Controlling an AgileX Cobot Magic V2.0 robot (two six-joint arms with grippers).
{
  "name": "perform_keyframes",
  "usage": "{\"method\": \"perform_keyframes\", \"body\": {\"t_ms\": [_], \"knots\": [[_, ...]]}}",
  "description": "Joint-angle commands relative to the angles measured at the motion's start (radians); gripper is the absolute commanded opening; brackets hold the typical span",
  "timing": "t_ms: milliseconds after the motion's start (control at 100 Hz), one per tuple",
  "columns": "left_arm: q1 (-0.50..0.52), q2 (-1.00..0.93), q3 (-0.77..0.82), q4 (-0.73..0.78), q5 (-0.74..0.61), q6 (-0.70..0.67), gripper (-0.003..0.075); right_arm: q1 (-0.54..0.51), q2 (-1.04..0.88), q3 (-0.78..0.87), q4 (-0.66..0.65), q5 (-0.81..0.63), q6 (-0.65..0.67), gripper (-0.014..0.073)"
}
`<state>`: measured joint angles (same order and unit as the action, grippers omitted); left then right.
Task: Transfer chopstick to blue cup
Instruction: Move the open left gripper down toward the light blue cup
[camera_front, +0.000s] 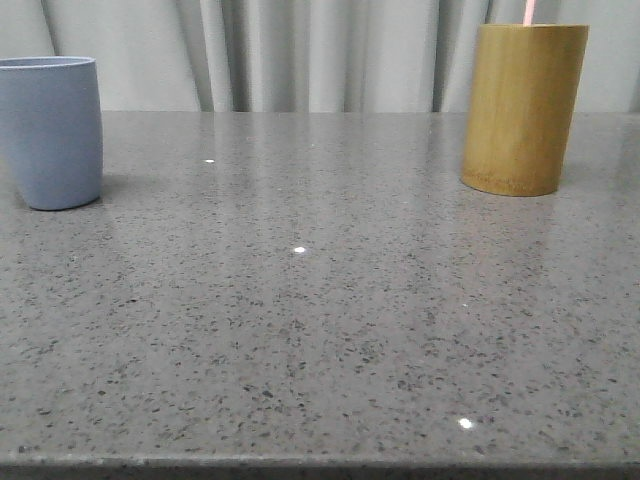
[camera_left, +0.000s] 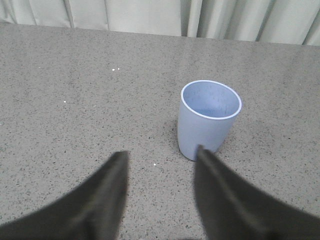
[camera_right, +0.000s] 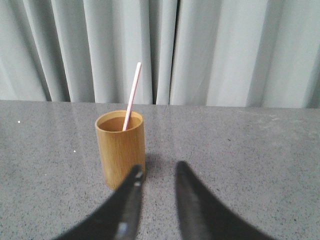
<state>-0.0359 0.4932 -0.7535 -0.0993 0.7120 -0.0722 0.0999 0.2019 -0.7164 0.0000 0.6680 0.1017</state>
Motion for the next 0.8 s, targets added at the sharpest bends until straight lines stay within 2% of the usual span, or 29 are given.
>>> {"method": "perform_keyframes", "body": {"t_ms": [0,70,140,360,490,790], "knots": [[0.002,0.014,-0.036,-0.012,-0.070,-0.011,0.0493,-0.005,0.024,-0.031,0.000,-0.070,-0.001,0.0473],[0.002,0.014,-0.036,-0.012,-0.070,-0.011,0.0532,-0.005,0.024,-0.031,0.000,-0.070,-0.001,0.0581],[0.002,0.014,-0.036,-0.012,-0.070,-0.011,0.0522,-0.005,0.024,-0.031,0.000,-0.070,-0.001,0.0621],[0.002,0.015,-0.036,-0.015,-0.048,-0.011,0.0483,-0.005,0.024,-0.031,0.000,-0.075,-0.001,0.0614],[0.002,0.043,-0.040,-0.068,-0.071,-0.011,0.0482,-0.005,0.024,-0.031,0.000,-0.075,-0.001,0.0614],[0.002,0.302,-0.174,-0.151,-0.128,0.019,0.0482,-0.005,0.024,-0.030,0.000,-0.064,-0.001,0.0614]]}}
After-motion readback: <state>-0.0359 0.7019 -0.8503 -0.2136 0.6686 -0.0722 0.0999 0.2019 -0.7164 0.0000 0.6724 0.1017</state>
